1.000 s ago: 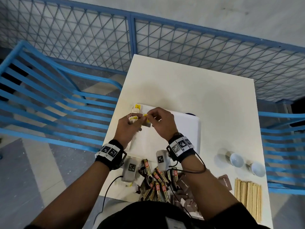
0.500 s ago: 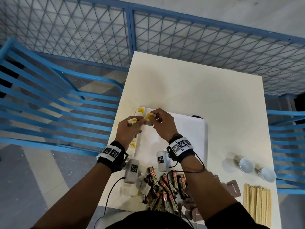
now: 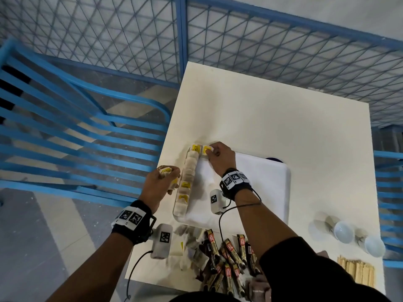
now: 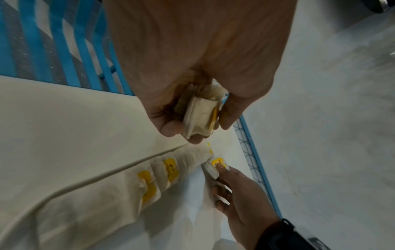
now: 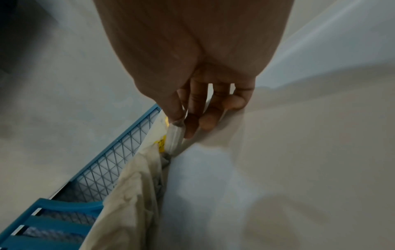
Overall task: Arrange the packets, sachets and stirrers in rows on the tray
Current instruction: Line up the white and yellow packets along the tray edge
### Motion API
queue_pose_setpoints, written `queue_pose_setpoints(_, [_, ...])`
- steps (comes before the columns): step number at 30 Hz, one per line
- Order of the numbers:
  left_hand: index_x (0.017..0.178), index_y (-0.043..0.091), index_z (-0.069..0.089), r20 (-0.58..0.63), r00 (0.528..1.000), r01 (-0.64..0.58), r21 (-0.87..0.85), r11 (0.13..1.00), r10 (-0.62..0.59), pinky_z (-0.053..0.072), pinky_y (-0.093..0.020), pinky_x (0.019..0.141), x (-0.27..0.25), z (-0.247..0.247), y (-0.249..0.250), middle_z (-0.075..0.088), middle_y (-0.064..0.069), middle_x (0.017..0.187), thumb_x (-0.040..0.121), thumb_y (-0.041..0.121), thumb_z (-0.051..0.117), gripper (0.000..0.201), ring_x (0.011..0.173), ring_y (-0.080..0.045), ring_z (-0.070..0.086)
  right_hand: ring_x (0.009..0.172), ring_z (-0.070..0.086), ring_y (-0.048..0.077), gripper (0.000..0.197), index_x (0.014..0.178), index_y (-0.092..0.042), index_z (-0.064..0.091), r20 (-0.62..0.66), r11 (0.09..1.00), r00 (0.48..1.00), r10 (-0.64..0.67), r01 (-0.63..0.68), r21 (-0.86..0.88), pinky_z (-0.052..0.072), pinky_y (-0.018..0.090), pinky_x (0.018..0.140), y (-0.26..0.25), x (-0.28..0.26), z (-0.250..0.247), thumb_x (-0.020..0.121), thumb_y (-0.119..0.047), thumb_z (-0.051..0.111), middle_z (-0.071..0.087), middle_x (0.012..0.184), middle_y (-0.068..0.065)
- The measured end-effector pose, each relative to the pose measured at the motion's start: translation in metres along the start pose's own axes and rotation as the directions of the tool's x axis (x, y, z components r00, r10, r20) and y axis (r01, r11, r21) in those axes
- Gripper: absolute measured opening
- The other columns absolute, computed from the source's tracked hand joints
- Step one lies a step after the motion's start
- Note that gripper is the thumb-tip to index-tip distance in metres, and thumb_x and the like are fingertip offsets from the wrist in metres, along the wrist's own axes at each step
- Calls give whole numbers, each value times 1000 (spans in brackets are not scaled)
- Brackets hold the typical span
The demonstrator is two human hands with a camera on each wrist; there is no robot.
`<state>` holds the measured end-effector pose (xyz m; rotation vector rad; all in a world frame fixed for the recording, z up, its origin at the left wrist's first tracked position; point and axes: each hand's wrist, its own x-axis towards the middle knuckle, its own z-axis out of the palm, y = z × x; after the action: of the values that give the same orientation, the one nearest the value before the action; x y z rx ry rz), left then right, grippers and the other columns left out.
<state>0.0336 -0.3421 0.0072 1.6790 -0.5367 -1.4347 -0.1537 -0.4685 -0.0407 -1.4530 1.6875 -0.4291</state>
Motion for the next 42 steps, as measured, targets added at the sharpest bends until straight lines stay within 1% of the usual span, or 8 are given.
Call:
queue_pose_setpoints(7, [94,9,69,19,1000,9,-18,1000,-9,40,-30,53,3,-1,0,66,-10,83,97,11,65,5,64,-25,58,77,58,11,20,98,-21,65,-94,998,994,55,-54,16,43,22,73,-4,-4,5,86,-36,74,64,79,-10])
queue_pose_setpoints(14, [92,13,70,23,999,49,-39,998,-48,42,-28,52,6,-1,-3,68,-6,81,95,12,67,4,64,-23,59,92,63,20,28,105,-18,65,-164,995,982,95,-87,57,44,25,83,0,-14,10,86,-36,73,67,98,3])
queue_pose_setpoints(18, [96,11,69,32,998,59,-84,995,-56,44,-29,54,5,-1,-4,66,-8,84,94,9,68,3,69,-25,58,89,63,16,27,110,-13,67,-137,983,976,172,-161,84,38,14,78,3,-17,8,89,-30,72,71,96,3])
queue_pose_setpoints(24, [105,10,62,104,994,48,-156,987,-32,54,-31,58,2,0,-1,63,-9,80,74,10,70,32,70,-23,64,94,67,20,17,104,-12,71,-116,987,980,160,-155,50,34,7,75,-3,-19,9,87,-17,70,73,96,4])
queue_pose_setpoints(27, [101,10,64,89,996,0,-147,989,14,59,-32,64,4,2,-3,62,-9,78,87,-5,66,21,72,-25,64,94,67,21,16,103,-13,71,-104,988,982,155,-152,37,33,5,74,-4,-20,7,87,-14,69,73,95,4])
queue_pose_setpoints(30, [99,8,65,95,995,-13,-161,987,28,61,-33,68,3,3,-2,63,-10,82,94,-12,56,23,78,-27,65,94,67,19,16,104,-14,71,-92,987,983,161,-159,35,36,8,78,-6,-20,5,87,-14,69,73,94,3])
queue_pose_setpoints(38, [114,-1,65,76,997,7,-204,979,9,63,-39,82,2,4,0,70,-15,101,95,-4,62,20,92,-25,70,92,64,18,19,106,-17,71,-117,980,974,194,-188,58,42,17,81,-7,-26,-4,87,-18,68,71,92,0])
queue_pose_setpoints(42, [117,-3,65,107,994,7,-215,977,17,62,-41,85,2,6,3,72,-16,102,93,-1,65,23,95,-28,70,76,62,7,12,99,-20,73,-82,987,996,40,-27,157,50,21,79,-24,-47,-9,88,-20,69,69,86,-7])
